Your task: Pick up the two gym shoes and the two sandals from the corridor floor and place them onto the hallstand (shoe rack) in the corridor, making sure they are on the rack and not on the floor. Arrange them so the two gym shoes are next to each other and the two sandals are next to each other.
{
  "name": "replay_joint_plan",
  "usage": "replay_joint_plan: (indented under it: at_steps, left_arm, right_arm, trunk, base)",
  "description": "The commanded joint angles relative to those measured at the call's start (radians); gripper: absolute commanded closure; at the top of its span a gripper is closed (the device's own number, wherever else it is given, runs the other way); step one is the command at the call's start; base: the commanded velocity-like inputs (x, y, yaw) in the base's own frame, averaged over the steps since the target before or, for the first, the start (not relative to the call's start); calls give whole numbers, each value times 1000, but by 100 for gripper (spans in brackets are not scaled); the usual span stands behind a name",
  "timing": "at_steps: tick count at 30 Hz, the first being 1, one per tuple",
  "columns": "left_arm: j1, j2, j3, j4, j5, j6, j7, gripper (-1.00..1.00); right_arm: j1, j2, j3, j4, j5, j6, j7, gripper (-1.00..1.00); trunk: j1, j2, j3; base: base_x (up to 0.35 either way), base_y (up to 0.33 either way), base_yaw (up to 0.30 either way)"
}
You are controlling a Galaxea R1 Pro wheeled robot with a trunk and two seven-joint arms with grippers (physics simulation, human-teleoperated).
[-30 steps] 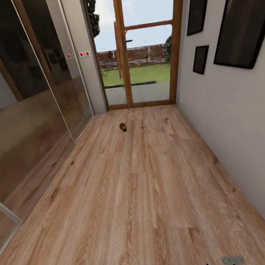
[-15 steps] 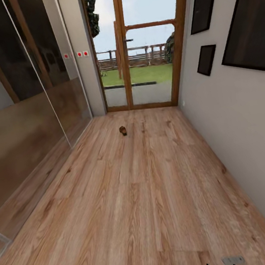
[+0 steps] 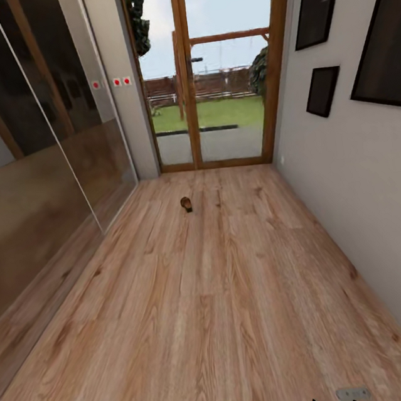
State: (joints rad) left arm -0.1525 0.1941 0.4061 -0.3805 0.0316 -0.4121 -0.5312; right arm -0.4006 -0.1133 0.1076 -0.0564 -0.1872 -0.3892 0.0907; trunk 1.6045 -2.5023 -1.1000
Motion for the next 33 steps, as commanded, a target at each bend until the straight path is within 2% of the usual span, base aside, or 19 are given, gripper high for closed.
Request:
replay_joint_plan:
  at_steps: [1,33]
  left_arm:
    - [-1,0,7,1,3,1,-10,-100]
    - [-1,-1,7,1,3,1,-10,-100]
  right_arm:
    - [-1,0,8,1,-11,-3,4,-100]
    - [-1,-4,9,2,-9,-3,5,-100]
  trunk:
    - [0,0,-1]
    - [0,0,-1]
  base:
    - [339,0,0]
    - [338,0,0]
